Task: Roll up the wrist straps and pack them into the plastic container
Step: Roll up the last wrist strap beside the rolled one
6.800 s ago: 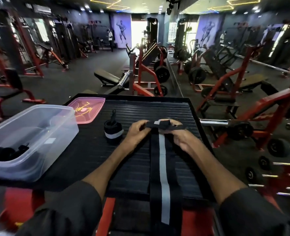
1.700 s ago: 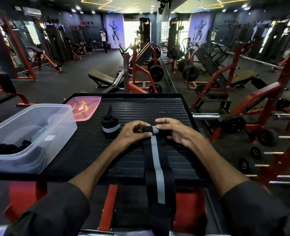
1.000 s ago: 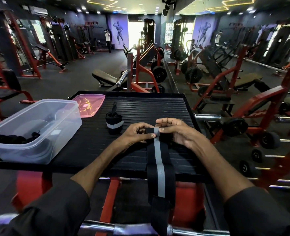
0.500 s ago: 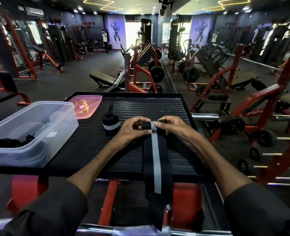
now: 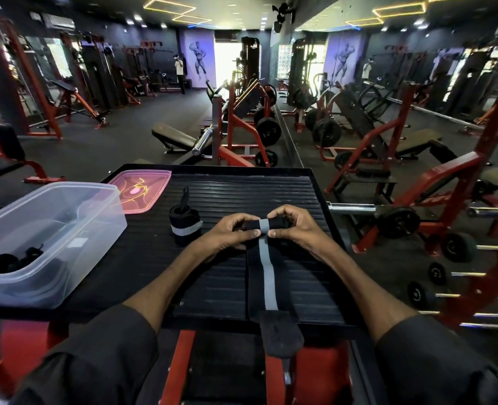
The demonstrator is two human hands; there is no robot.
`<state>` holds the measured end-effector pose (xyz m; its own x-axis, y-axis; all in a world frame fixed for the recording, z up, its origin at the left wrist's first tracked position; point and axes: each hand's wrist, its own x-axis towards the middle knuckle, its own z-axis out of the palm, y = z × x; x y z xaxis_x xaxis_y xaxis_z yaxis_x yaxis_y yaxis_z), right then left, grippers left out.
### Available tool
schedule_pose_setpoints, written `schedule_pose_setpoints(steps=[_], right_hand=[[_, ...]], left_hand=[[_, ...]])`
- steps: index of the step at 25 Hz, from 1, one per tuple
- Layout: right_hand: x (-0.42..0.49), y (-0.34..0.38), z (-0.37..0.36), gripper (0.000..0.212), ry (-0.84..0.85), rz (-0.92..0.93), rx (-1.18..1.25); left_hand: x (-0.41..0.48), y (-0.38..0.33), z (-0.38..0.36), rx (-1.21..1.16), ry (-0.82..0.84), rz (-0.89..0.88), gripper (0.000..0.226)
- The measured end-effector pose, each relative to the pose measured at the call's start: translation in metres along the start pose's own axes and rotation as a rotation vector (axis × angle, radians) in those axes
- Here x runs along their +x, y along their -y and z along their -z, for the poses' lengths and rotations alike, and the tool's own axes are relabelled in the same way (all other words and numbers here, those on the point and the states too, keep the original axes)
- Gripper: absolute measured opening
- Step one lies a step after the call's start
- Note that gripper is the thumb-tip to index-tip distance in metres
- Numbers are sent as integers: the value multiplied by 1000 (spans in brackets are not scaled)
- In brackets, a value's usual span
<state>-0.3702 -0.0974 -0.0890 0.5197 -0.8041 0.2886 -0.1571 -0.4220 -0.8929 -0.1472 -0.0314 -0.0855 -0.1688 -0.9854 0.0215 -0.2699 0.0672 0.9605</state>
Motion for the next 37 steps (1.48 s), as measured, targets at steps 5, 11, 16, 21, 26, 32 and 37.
schedule_pose_setpoints(steps=[5,11,16,21,26,32,37], right_hand=[[7,-2,-2,41,11,-61,-103],[9,23,7,31,51,-422,281],[4,20,10,31,191,-459,120],[2,16,11,32,86,-350,105],[-3,18,10,34,82,-241,209],[-6,17,13,37,136,-340,215],[-10,21,2,33,-72,-211,311]], left_hand=[[8,4,-7,-1,-68,-37,38],[15,7,-10,-1,-175,-147,43],[12,6,-11,69,-236,-269,42],[4,0,-8,-171,-38,0,46],[4,6,-6,-118,45,44,41],[-1,-2,-16,-9,-151,-109,34],[-4,-12,-26,-206,-98,-13,45]])
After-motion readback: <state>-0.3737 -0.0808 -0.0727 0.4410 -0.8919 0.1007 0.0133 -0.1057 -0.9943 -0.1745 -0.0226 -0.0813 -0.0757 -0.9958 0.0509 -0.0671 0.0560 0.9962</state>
